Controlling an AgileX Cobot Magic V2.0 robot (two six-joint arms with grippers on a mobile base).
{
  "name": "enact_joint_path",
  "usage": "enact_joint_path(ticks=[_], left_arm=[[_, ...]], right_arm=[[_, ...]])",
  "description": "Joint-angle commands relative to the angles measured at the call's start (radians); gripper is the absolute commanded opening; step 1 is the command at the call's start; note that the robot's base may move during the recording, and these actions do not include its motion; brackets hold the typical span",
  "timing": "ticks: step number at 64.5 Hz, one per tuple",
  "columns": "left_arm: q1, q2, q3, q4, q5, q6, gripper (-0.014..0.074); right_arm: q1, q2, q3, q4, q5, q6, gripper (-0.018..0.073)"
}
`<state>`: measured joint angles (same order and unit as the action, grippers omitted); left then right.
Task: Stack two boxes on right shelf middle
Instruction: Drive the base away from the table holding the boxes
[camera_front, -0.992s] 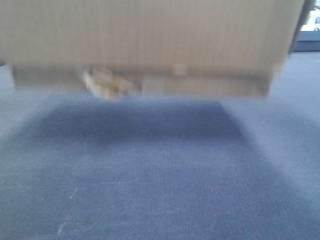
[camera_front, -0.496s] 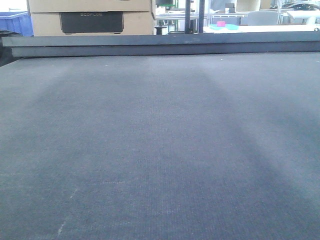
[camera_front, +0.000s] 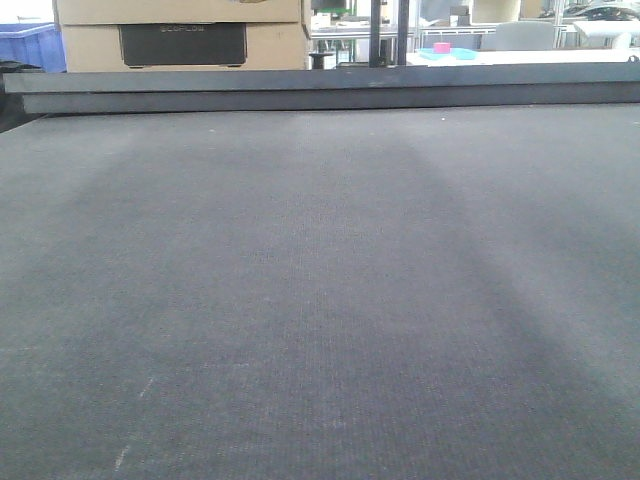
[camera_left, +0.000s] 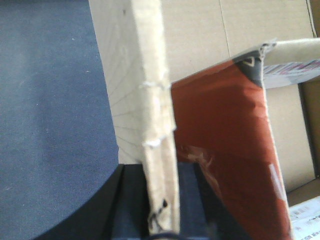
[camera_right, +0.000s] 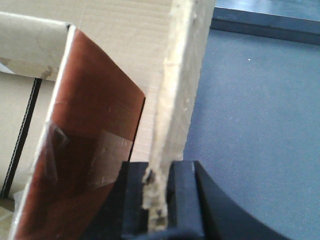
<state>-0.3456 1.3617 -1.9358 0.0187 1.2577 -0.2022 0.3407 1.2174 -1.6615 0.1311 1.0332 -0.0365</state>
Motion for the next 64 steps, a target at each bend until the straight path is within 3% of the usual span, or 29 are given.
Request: enact_joint_path(ticks=[1, 64], left_arm=[[-0.004, -0.018, -0.016, -0.011, -0.046, 0.003, -0.0111], [-0.004, -0.018, -0.016, -0.009, -0.051, 0.003, -0.0111]], right_arm=[[-0.007, -0.012, -0.013, -0.012, -0.047, -0.013, -0.0154], [-0.007, -0.012, -0.013, -0.012, -0.047, -0.013, -0.0154]])
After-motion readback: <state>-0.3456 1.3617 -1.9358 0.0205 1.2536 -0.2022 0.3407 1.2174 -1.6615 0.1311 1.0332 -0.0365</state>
